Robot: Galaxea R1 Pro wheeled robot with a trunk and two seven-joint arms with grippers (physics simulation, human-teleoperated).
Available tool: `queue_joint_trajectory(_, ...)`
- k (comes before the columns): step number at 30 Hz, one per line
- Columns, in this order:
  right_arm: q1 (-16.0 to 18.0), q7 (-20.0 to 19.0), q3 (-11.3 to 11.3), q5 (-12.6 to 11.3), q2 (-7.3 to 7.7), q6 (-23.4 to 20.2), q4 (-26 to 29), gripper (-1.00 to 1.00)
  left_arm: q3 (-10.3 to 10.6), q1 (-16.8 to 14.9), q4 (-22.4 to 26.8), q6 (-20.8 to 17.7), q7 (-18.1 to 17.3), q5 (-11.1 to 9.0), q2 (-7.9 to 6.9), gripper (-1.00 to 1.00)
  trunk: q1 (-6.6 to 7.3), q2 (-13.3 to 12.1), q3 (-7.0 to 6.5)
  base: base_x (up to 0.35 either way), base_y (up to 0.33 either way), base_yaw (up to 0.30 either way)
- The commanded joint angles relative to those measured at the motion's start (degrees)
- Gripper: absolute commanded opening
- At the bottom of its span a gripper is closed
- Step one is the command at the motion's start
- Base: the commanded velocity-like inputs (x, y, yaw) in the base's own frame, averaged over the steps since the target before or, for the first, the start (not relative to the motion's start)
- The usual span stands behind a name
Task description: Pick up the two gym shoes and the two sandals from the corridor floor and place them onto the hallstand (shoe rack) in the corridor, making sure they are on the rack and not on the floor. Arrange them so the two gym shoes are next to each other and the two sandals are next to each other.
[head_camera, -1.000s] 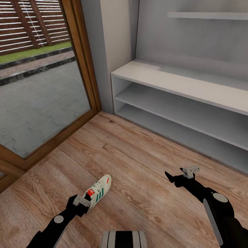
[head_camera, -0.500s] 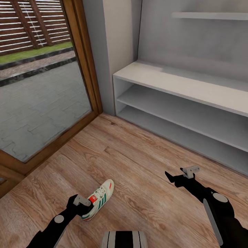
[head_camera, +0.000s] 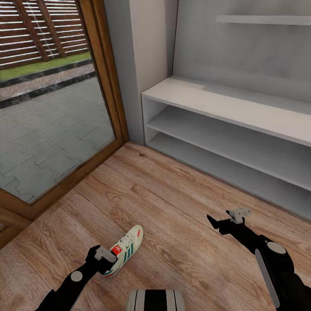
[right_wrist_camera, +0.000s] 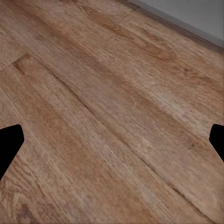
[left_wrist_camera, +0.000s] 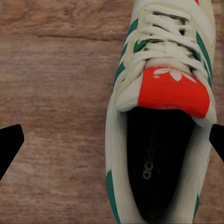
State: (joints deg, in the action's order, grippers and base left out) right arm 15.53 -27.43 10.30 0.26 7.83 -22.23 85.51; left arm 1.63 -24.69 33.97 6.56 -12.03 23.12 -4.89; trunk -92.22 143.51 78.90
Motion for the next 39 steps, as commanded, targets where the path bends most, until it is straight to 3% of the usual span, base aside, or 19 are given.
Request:
queue_joint_trajectory(1, 0.03, -0.30, 0.10, 0.02, 0.01, -0.35, 0.07, 1.00, 0.11, -0.02, 0.00, 0.24, -0.01, 0.93, -0.01, 1.00, 0.01, 0.01, 0.04, 0.000, 0.000, 0.000)
queue_joint_trajectory(13, 0.03, -0.28, 0.08, 0.00, 0.05, -0.42, 0.09, 1.00, 0.30, -0.01, -0.04, 0.21, -0.96, 4.48, 0.02, 1.00, 0.01, 0.01, 0.04, 0.000, 0.000, 0.000)
queue_joint_trajectory(25, 0.03, -0.26, 0.10, 0.02, 0.03, -0.44, 0.09, 1.00, 0.14, -0.01, -0.01, 0.16, -6.81, 4.98, -0.24, 1.00, 0.01, 0.01, 0.05, 0.000, 0.000, 0.000)
queue_joint_trajectory(27, 0.03, -0.26, 0.10, 0.01, 0.02, -0.44, 0.09, 1.00, 0.10, -0.01, 0.02, 0.14, -7.48, 5.01, -0.26, 1.00, -0.04, 0.04, 0.55, 0.000, 0.000, 0.014)
queue_joint_trajectory(30, 0.03, -0.26, 0.10, 0.03, 0.02, -0.44, 0.09, 1.00, 0.11, -0.01, 0.03, 0.13, -7.74, 5.01, -0.27, 1.00, -0.12, 0.08, 1.38, 0.000, 0.000, 0.035)
queue_joint_trajectory(39, 0.03, -0.26, 0.10, 0.08, 0.03, -0.44, 0.11, 1.00, 0.01, -0.01, 0.06, 0.12, -7.97, 5.02, -0.36, 1.00, -0.12, 0.08, 1.84, 0.000, 0.000, 0.034)
